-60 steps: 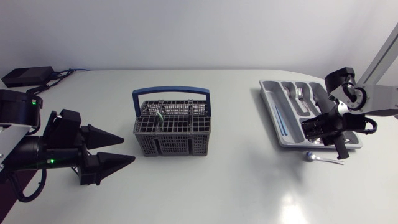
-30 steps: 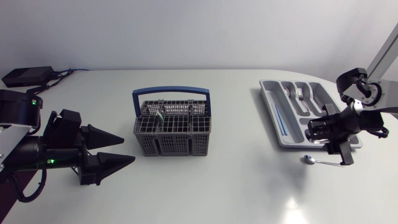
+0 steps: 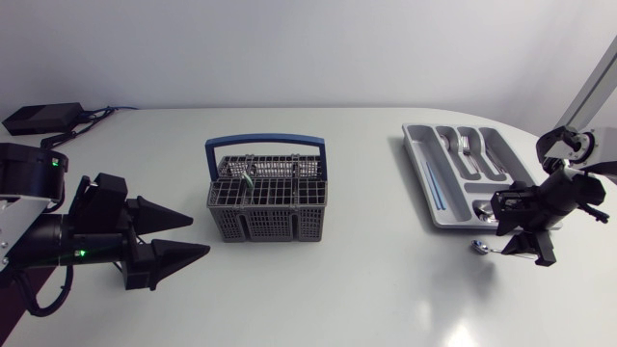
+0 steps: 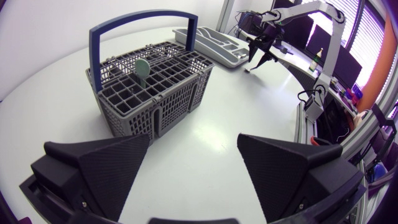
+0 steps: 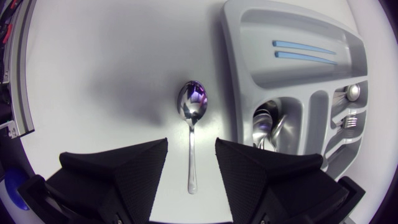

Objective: Transfer all utensils from the basket to the drawer tray.

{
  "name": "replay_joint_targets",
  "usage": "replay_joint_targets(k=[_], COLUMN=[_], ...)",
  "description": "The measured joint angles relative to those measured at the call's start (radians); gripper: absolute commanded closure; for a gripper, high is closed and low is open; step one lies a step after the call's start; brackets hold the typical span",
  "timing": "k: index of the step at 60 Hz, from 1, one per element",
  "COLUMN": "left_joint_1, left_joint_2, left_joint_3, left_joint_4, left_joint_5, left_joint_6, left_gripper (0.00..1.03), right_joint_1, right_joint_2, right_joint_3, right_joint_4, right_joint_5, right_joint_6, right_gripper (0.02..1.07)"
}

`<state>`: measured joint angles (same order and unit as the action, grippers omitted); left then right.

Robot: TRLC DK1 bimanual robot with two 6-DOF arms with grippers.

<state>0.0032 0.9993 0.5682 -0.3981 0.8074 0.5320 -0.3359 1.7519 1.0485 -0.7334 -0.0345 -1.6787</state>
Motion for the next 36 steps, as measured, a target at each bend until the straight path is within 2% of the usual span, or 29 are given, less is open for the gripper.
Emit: replay_joint_targets(k=[18, 25, 31, 36], left_joint_1=[0.000, -0.001, -0.005, -0.007], left_joint_2=[0.000, 0.001, 0.004, 0.005], left_joint_3=[-0.001, -0.008, -0.015, -0.017], left_joint_4=[0.008, 0.015, 0.015, 0.015], left_joint_5=[0.000, 0.000, 0.000, 0.000], left_joint_6=[0.000, 0.000, 0.000, 0.000], left_gripper=[0.05, 0.05, 0.05, 0.05], right_joint_1=[-0.003, -0.016, -0.027, -0.033], right_joint_2=[0.066, 0.090, 0.101, 0.110], right_joint_3=[0.000, 0.002, 0.013, 0.024], right_joint_4=[0.010, 0.022, 0.021, 0.019], right_joint_5=[-0.018, -0.018, -0.019, -0.018], right_joint_6=[0.011, 0.011, 0.011, 0.011], right_gripper=[0.50, 0.62, 0.66, 0.82])
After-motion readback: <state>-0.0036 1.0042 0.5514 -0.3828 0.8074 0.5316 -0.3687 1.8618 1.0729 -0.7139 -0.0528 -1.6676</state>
